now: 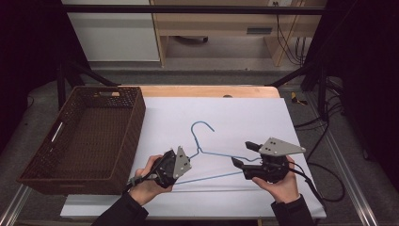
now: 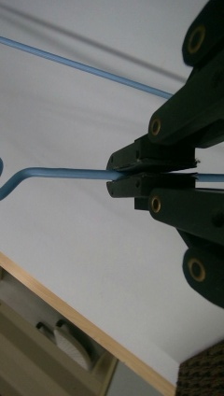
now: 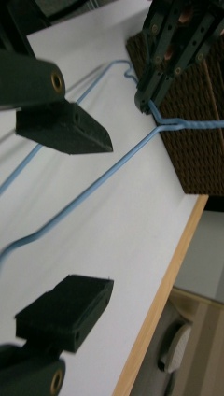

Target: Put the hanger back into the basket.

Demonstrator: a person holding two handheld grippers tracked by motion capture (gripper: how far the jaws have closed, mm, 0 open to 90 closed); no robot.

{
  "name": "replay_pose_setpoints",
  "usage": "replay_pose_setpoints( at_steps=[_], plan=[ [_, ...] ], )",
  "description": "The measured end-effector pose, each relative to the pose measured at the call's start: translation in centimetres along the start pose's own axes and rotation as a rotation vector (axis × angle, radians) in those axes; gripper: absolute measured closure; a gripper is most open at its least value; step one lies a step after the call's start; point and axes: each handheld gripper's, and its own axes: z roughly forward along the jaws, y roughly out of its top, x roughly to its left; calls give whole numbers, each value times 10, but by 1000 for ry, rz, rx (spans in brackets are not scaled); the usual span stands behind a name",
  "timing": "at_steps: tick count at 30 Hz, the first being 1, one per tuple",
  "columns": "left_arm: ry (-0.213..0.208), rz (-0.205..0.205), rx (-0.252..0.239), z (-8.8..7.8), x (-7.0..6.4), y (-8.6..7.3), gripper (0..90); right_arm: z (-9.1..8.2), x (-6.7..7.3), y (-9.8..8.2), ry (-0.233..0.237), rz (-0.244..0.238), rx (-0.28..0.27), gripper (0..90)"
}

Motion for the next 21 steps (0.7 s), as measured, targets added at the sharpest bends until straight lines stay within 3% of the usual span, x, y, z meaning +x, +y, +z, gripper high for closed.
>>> replay_pose_setpoints(
  at_steps=[1, 7, 8, 10, 11, 21],
  plan=[
    [6, -33, 11, 0, 4, 1, 869, -2, -2, -2, -15, 8, -9, 243],
    [16, -106, 55, 5, 13, 4, 869, -9, -9, -10, -75, 34, -39, 119],
    [19, -140, 76, 6, 17, 5, 869, -10, -10, -11, -88, 38, -37, 107],
    [21, -155, 85, 7, 19, 6, 869, -11, -11, -12, -97, 40, -36, 95],
    [25, -185, 100, 8, 24, 8, 869, -12, -14, -15, -111, 49, -38, 87],
    [54, -230, 141, 3, 40, 23, 869, -16, -27, -38, -126, 119, -4, 74]
  ],
)
